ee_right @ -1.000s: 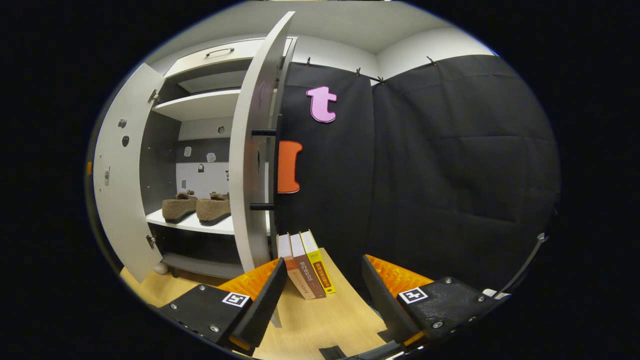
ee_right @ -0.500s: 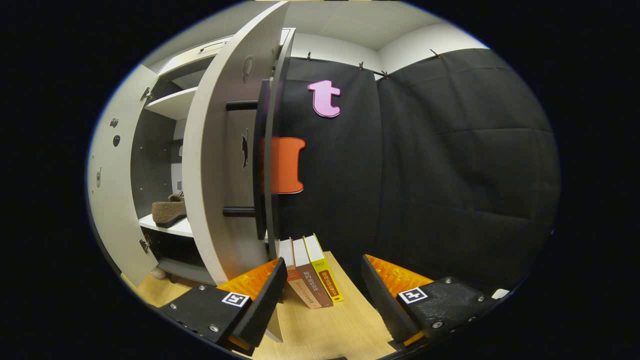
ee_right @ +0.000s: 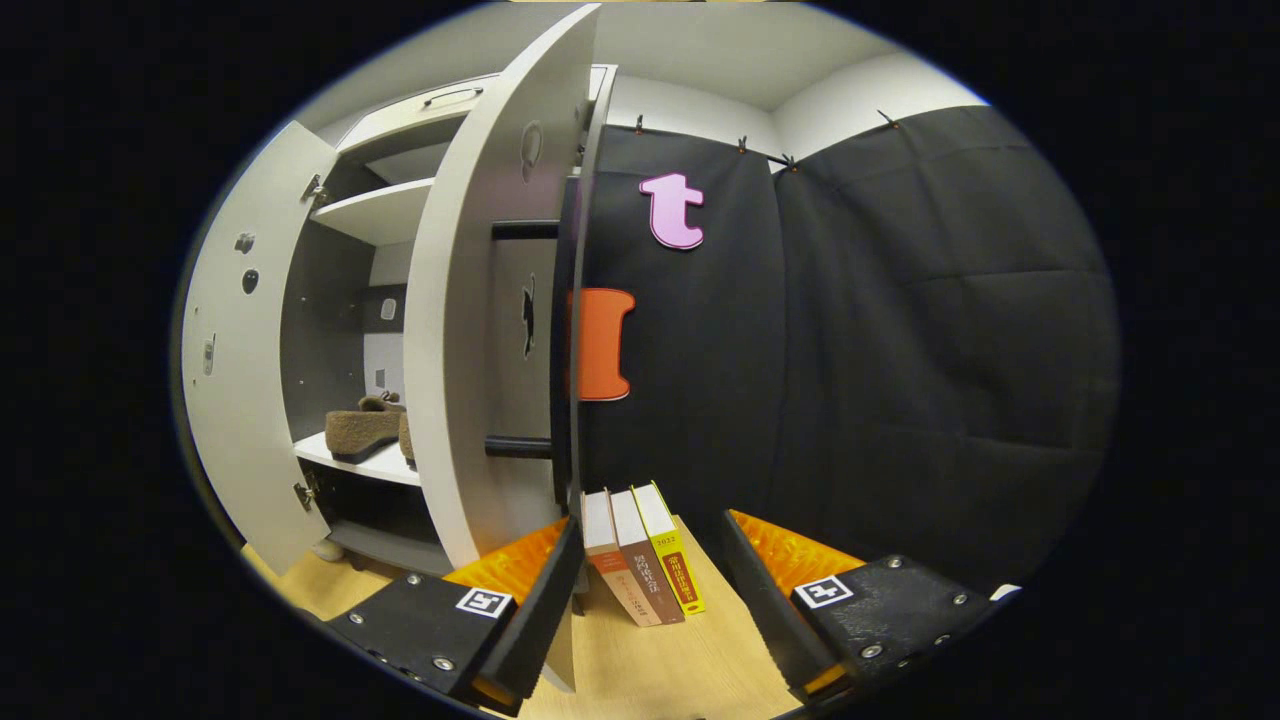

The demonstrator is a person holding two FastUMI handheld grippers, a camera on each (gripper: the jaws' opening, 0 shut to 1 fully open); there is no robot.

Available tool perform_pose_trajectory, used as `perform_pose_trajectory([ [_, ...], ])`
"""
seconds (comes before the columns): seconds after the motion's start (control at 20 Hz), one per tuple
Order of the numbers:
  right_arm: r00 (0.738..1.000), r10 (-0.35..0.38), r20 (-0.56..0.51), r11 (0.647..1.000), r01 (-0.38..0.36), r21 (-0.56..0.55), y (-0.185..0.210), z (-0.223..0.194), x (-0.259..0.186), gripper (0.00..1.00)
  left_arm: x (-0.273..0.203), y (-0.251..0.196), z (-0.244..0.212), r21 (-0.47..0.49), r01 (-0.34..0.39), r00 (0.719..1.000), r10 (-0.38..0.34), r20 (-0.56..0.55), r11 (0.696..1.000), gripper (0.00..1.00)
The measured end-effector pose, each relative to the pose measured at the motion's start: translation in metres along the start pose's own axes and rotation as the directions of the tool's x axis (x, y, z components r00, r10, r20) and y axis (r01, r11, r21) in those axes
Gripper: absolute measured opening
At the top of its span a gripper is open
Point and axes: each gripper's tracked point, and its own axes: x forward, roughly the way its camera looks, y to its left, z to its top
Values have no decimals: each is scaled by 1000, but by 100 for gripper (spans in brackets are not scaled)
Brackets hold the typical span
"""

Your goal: Grab one shoe with the right hand and put it into the shoe cabinet, grab the other shoe with the left hand and put it into the shoe cabinet; then close the right door with the right hand and the left door with the left hand.

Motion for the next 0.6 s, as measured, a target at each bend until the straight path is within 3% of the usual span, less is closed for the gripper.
perform_pose_trajectory([
  [0.6, 982, 188, 5, 979, -188, 77, 112, 0, 18, 87, 2, 49, -10, -14, -64, 998, 64, -15, 998, 96],
])
